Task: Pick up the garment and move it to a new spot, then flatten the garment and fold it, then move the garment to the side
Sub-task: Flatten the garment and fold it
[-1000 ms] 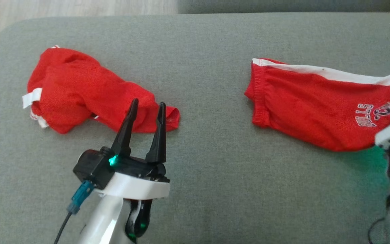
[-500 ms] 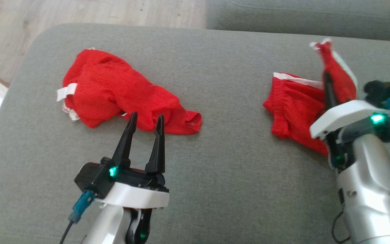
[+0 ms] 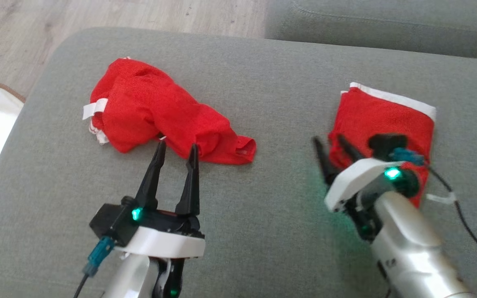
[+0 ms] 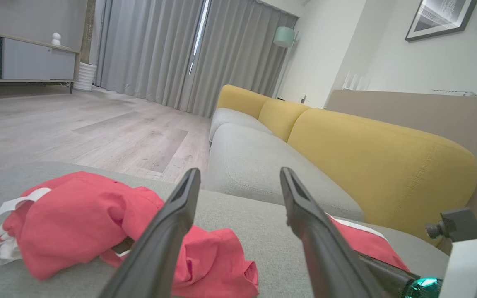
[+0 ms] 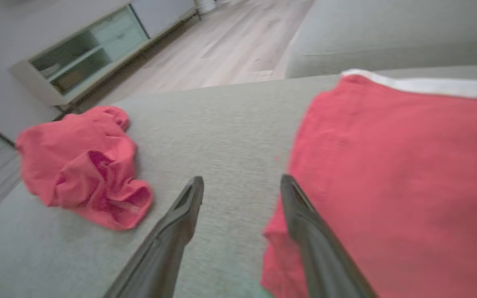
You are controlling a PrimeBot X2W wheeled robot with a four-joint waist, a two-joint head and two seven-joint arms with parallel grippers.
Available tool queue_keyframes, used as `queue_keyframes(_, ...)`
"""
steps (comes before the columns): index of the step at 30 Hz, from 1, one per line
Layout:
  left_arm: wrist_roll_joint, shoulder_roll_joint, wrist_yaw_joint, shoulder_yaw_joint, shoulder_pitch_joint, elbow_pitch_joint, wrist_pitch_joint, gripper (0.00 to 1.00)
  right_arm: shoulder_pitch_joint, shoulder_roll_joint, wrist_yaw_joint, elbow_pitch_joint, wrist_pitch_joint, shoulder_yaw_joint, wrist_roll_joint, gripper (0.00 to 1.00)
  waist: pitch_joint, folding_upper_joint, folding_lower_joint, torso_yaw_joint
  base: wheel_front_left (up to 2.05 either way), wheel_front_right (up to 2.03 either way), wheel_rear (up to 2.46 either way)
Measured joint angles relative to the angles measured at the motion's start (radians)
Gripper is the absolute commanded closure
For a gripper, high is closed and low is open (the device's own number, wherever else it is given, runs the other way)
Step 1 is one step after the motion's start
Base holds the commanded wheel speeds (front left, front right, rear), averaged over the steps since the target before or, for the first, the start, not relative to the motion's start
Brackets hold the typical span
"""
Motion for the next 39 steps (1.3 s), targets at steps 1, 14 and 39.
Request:
queue_keyframes(1,0.000,0.000,0.002,0.003,0.005,0.000,0.000,0.00,0.000,0.001,0.000,-0.003,-0.003,0.046,0.021,0.00,-0.001,0.0000,0.0000,-0.004,0.00,0.00,0.00)
queue_keyframes(14,0.005,0.001,0.005,0.061,0.011,-0.015,0.000,0.00,0.001,-0.058,0.000,-0.111,-0.173,0.015,-0.078,0.00,-0.022,0.0000,0.0000,-0.112,0.00,0.00,0.00)
queue_keyframes(39,0.065,0.001,-0.040,0.093,0.016,-0.009,0.000,0.00,0.386,0.018,0.000,-0.563,-0.184,-0.384,-0.334,0.00,-0.001,0.0000,-0.0001,-0.243,0.00,0.00,0.00)
